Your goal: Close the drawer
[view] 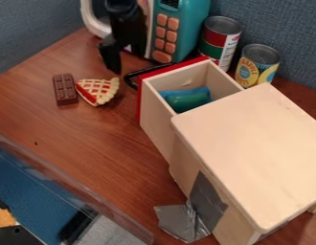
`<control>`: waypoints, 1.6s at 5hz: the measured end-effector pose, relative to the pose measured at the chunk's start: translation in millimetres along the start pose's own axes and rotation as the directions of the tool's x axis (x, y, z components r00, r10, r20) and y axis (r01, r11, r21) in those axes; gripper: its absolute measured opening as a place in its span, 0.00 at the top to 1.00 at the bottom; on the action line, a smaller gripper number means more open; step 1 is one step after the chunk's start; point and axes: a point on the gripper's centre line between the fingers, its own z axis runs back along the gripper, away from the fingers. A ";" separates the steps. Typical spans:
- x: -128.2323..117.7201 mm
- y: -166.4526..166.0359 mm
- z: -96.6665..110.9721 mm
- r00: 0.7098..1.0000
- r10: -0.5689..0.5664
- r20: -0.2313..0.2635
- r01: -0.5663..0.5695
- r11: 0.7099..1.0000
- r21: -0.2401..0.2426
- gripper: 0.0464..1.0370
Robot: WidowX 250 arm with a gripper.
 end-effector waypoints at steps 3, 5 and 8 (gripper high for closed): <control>30.1 -11.3 -22.8 0.999 -0.002 0.046 0.001 1.000 0.018 0.04; 62.7 -18.1 -8.8 0.992 -0.005 0.124 -0.003 0.998 0.065 0.04; 90.5 -11.7 -24.2 0.984 -0.049 0.169 0.025 0.990 0.140 0.04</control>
